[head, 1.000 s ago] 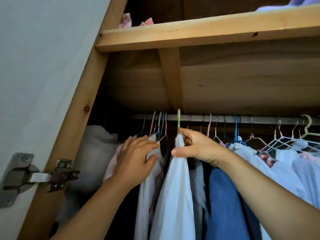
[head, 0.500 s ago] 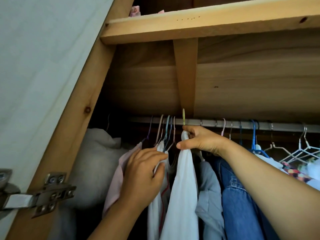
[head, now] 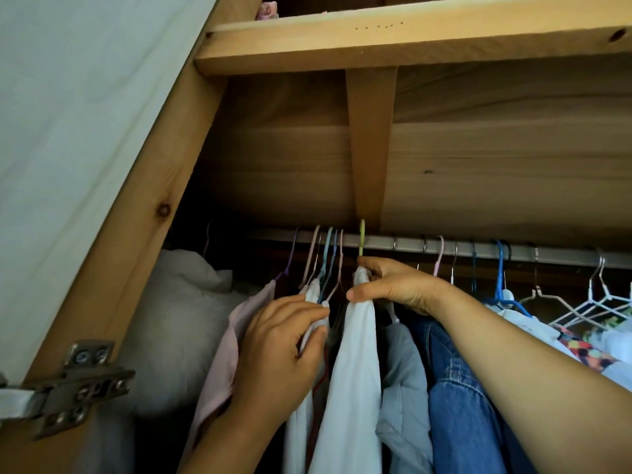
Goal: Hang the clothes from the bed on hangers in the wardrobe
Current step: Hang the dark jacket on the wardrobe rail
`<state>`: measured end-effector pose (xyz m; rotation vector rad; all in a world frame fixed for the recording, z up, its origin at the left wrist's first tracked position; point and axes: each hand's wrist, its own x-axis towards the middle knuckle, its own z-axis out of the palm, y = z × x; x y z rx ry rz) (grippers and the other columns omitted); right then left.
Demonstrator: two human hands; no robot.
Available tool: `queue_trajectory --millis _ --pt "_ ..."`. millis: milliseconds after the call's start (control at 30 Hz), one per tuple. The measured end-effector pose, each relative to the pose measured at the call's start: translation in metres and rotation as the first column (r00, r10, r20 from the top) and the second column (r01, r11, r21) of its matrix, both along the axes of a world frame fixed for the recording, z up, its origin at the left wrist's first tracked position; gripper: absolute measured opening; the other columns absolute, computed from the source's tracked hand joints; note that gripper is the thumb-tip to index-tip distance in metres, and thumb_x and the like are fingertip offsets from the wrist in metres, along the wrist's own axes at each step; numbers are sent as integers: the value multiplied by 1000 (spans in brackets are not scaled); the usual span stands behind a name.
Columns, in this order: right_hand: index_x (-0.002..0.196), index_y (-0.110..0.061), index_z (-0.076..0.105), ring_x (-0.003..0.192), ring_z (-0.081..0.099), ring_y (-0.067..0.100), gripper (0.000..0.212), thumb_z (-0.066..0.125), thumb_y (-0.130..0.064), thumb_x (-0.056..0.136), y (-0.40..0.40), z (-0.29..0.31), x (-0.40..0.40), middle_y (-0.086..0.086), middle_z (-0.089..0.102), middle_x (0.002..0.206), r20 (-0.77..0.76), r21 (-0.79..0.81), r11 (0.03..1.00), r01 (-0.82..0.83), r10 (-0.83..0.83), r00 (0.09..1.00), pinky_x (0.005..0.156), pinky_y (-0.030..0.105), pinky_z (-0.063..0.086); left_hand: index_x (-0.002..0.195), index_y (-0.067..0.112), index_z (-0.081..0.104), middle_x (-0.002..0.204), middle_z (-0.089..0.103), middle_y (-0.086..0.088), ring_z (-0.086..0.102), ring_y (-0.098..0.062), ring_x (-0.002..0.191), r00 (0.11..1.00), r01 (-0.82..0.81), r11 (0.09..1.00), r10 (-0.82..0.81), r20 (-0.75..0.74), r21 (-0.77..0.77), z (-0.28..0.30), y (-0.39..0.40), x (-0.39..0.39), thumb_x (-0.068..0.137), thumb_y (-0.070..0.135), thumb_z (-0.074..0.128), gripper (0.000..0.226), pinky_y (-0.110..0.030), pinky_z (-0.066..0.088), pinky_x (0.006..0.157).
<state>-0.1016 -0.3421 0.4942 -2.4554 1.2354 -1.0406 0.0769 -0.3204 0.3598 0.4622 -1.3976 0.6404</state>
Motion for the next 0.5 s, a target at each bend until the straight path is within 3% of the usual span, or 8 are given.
queue_trajectory --millis 100,167,200,267,300,400,500 --pt "147 -6 19 134 34 16 92 76 -16 75 1 0 -1 7 27 153 -24 19 999 28 -27 999 107 23 31 97 18 73 99 60 20 52 2 105 1000 4 1000 -4 -1 11 -2 2 -2 81 29 48 31 -20 41 92" --pt "144 -9 26 119 46 7 88 77 -17 74 4 1 0 1 41 143 -14 40 999 -1 1 1000 98 15 36 98 19 73 100 61 19 51 2 106 1000 2 1000 -2 7 29 -2 3 -2 81 30 48 32 -18 39 93" --pt "144 -11 26 116 46 4 93 80 -21 69 6 3 2 -2 43 140 -21 33 999 -21 21 1000 96 13 36 98 19 73 100 63 18 51 3 106 1000 2 1000 -2 9 31 -1 4 -2 81 30 48 32 -17 39 93" --pt "149 -9 12 130 35 8 122 87 -33 56 4 4 3 1 29 151 -78 41 999 0 3 997 106 18 29 98 20 73 100 67 13 52 3 105 1000 2 1000 -2 10 28 1 5 -1 81 30 49 31 -15 39 93" --pt "149 -8 7 134 30 10 125 87 -33 57 3 4 3 3 24 153 -100 40 999 12 -8 995 108 20 26 97 19 73 99 68 12 52 3 104 1000 6 1000 -6 7 23 1 5 -1 81 29 49 31 -14 39 93" --pt "148 -6 12 122 32 4 102 79 -18 72 3 6 1 4 29 150 -129 -8 1000 19 -20 991 98 15 28 97 18 73 99 63 16 50 6 105 1000 18 1000 -18 -4 5 4 6 0 81 27 49 30 -10 36 95" --pt "148 -6 17 129 35 10 110 81 -30 62 -2 6 -2 5 30 151 -111 -67 996 61 -68 991 101 18 29 97 18 73 100 59 19 48 8 104 1000 15 1000 -15 8 -5 4 8 1 81 26 49 30 -7 34 96"
